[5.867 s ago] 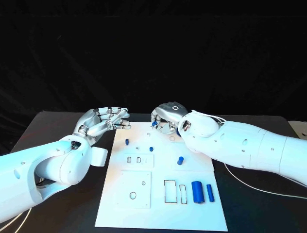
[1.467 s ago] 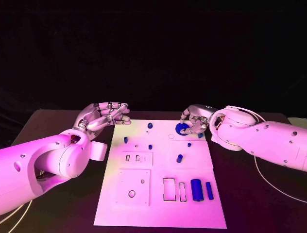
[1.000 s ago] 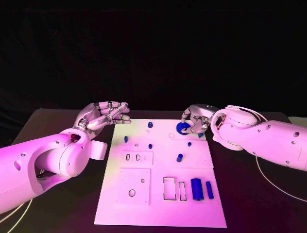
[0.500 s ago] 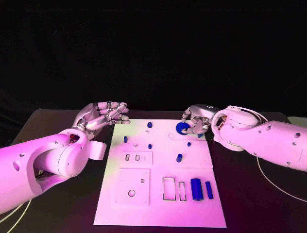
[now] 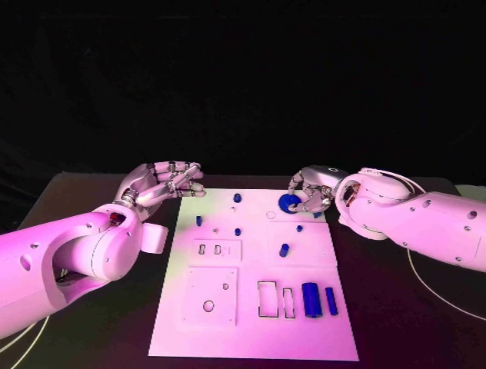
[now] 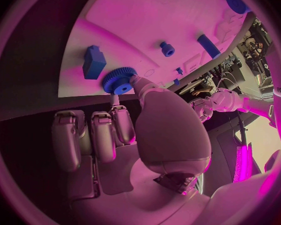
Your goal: Assemble the parts on the task board
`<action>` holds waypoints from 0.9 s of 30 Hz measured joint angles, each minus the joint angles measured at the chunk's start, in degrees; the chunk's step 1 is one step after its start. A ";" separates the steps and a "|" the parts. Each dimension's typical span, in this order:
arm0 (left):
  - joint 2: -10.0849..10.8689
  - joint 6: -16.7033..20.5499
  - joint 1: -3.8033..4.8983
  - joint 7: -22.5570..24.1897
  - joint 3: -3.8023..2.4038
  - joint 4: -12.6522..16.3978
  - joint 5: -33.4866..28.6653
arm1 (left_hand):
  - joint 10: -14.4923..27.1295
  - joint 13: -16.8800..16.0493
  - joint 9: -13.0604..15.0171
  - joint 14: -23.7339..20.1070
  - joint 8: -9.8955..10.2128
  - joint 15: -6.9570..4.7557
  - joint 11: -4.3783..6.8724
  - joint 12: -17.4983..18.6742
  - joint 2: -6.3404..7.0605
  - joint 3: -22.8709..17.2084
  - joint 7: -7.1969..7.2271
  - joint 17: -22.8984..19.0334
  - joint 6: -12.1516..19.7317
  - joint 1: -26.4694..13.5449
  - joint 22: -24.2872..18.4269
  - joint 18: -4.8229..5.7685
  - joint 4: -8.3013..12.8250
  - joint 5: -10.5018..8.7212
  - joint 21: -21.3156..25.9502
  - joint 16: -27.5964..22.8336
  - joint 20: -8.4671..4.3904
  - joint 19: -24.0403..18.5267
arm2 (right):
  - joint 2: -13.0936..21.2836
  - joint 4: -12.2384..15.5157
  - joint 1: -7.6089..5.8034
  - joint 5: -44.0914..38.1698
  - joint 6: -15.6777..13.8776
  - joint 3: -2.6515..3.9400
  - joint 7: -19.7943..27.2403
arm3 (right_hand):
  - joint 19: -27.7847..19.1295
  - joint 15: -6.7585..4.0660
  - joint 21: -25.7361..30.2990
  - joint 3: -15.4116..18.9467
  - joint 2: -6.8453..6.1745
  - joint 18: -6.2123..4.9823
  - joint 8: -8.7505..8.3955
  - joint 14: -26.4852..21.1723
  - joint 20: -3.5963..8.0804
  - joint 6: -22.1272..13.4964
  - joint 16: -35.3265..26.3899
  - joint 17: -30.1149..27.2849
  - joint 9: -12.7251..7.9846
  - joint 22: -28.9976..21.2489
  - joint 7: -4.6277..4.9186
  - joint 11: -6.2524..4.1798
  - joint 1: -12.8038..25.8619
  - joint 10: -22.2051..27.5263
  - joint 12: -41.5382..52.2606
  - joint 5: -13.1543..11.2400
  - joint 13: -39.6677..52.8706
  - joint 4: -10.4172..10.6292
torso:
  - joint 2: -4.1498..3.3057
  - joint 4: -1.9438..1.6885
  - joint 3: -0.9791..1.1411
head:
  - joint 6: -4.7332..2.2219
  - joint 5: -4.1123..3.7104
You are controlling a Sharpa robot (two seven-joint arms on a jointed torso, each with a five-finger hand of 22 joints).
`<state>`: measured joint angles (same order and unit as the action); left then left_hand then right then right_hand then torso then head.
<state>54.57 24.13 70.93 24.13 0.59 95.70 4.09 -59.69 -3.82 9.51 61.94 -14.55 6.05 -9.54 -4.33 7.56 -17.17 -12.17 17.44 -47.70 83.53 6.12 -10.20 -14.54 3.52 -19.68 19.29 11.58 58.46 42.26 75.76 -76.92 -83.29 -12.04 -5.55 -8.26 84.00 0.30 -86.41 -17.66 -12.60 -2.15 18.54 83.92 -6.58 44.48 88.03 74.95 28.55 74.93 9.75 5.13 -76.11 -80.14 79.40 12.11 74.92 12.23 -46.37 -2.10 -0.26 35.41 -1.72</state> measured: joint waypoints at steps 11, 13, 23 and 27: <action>0.03 0.00 0.00 -0.04 0.00 0.00 0.00 | 0.00 0.00 0.00 0.00 0.00 0.00 0.00 0.00 0.00 0.00 0.00 -0.01 0.00 0.00 0.00 0.00 0.00 0.00 0.00 0.00 0.00 0.00 | -0.20 0.03 -0.02 -0.44 -0.14 0.05 -0.04 | 0.00 0.00 -1.08 -5.75 1.59 0.89 0.99 0.00 0.00 3.24 0.23 -0.01 -0.34 -0.01 -0.95 -1.13 -1.58 -1.96 2.02 -1.49 -0.01 -1.41 | 0.00 0.00 -0.01 | 0.17 -0.10; 0.03 0.00 0.00 -0.05 0.00 0.00 0.00 | 0.00 0.00 0.00 0.00 0.00 0.00 0.00 0.00 0.00 0.00 0.00 -0.01 0.00 0.00 0.00 0.00 0.00 0.00 0.00 0.00 0.00 0.00 | -0.28 0.17 0.00 -1.00 -0.37 0.05 -0.13 | 0.00 0.00 -1.11 -6.50 1.61 0.89 0.99 0.00 0.00 3.61 0.23 -0.01 -0.51 -0.01 -1.12 -1.34 -1.57 -2.37 2.58 -1.50 -0.01 -1.48 | 0.00 0.00 -0.01 | 0.19 -0.11; 0.02 -0.02 0.00 -0.11 0.00 0.00 0.00 | 0.00 0.00 0.00 0.00 0.00 0.00 0.00 0.00 0.00 -0.16 0.00 0.13 -0.01 0.00 -0.07 0.00 0.16 0.00 0.00 0.00 0.00 0.00 | -0.19 2.17 0.33 -3.57 -2.34 -0.14 -0.68 | 0.01 -0.25 -1.77 -8.17 1.90 0.89 0.88 0.19 0.45 4.23 0.23 -0.02 -0.61 -0.02 -0.93 -1.55 -1.25 -2.58 2.80 -1.66 -0.01 -1.85 | 0.01 -0.04 -0.01 | 0.22 -0.14; 0.01 -0.03 0.00 -0.15 0.00 -0.01 0.00 | 0.00 0.00 0.00 0.00 0.00 0.00 0.00 0.00 0.00 -0.16 0.00 0.13 -0.01 0.00 -0.07 0.00 0.16 0.00 0.00 0.00 0.00 0.00 | 0.10 4.18 0.39 -5.18 -3.80 -0.17 -1.23 | 0.01 -0.43 -2.02 -8.60 1.88 0.89 0.71 0.01 0.45 4.60 0.22 -0.02 -0.76 -0.02 -0.70 -1.55 -0.45 -2.58 2.80 -1.66 -0.01 -1.58 | 0.02 -0.04 -0.02 | 0.12 -0.11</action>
<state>54.58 24.10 70.93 23.99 0.59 95.69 4.09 -59.69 -3.82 9.51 61.94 -14.55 6.05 -9.53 -4.33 7.56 -17.33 -12.16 17.56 -47.71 83.53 6.05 -10.20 -14.37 3.52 -19.68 19.29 11.58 58.46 42.36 79.93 -76.53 -88.47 -15.84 -5.71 -9.50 84.01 -0.13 -88.44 -26.26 -10.72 -1.26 19.26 83.93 -6.13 49.08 88.26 74.93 27.79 74.91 9.06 3.58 -76.56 -82.72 82.20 10.44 74.90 10.65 -46.35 -2.15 -0.29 35.52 -1.83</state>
